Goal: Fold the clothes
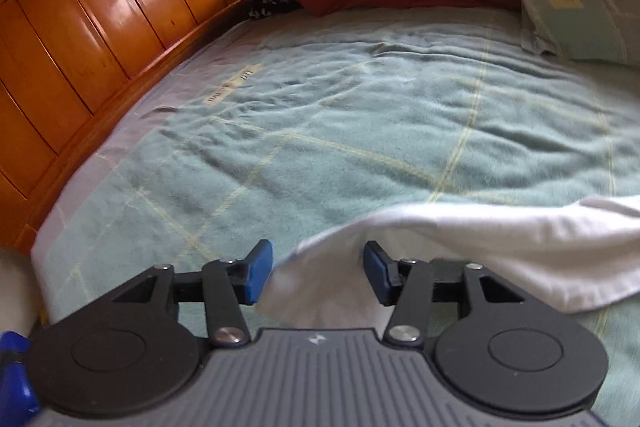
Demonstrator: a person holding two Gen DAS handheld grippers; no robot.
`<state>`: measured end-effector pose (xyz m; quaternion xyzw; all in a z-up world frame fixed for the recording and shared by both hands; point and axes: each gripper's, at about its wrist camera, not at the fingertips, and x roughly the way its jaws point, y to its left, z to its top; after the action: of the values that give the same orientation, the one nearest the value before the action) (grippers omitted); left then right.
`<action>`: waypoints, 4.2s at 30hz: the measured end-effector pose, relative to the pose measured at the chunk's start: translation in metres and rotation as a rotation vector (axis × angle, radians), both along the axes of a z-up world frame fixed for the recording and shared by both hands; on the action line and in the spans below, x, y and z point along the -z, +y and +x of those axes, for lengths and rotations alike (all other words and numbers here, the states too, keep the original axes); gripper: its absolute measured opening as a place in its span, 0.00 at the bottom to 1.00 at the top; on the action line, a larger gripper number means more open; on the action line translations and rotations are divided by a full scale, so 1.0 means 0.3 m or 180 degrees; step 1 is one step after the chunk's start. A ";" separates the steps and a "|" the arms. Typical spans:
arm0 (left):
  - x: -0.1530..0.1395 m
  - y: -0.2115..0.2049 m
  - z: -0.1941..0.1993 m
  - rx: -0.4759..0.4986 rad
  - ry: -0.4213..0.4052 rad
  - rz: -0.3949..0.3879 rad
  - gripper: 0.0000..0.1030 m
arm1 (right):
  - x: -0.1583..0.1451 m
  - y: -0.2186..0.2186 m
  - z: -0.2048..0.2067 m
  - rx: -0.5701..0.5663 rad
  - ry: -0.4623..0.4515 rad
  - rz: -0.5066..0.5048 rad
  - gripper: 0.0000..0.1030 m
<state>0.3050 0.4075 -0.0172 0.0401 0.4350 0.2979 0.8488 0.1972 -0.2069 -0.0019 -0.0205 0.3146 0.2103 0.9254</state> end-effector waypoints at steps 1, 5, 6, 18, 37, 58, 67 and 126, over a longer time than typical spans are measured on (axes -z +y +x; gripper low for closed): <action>-0.011 0.000 -0.011 -0.0010 -0.0001 0.0012 0.57 | -0.002 -0.002 -0.004 -0.0005 -0.0006 0.0017 0.41; -0.061 -0.028 -0.066 0.0054 -0.0048 -0.0040 0.65 | -0.014 -0.014 -0.035 0.0027 -0.0076 0.0030 0.60; -0.072 -0.053 -0.082 0.0122 -0.0065 -0.0049 0.68 | -0.016 -0.019 -0.045 0.0044 -0.0096 0.0023 0.66; -0.046 -0.679 -0.315 0.1722 0.0046 -0.0444 0.81 | 0.071 -0.153 -0.148 0.0524 0.0178 -0.0109 0.88; 0.073 -1.264 -0.581 0.2161 -0.0008 -0.0666 0.87 | 0.093 -0.064 -0.153 0.0026 -0.0025 0.0150 0.89; 0.013 -1.192 -0.638 0.1814 -0.0397 -0.0817 0.87 | 0.111 0.049 -0.140 -0.0794 0.0319 0.0521 0.97; 0.047 -1.229 -0.637 0.1924 -0.0335 -0.0846 0.87 | 0.115 -0.237 -0.176 0.0834 0.0366 0.0529 0.97; 0.099 -1.313 -0.641 0.2182 -0.0149 -0.0921 0.88 | 0.374 -0.541 0.070 0.1460 0.1112 0.2563 0.56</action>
<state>0.1126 0.0137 -0.0468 0.0562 0.4144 -0.0674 0.9059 0.2183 -0.3694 -0.1141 0.4439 0.3552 0.1064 0.8157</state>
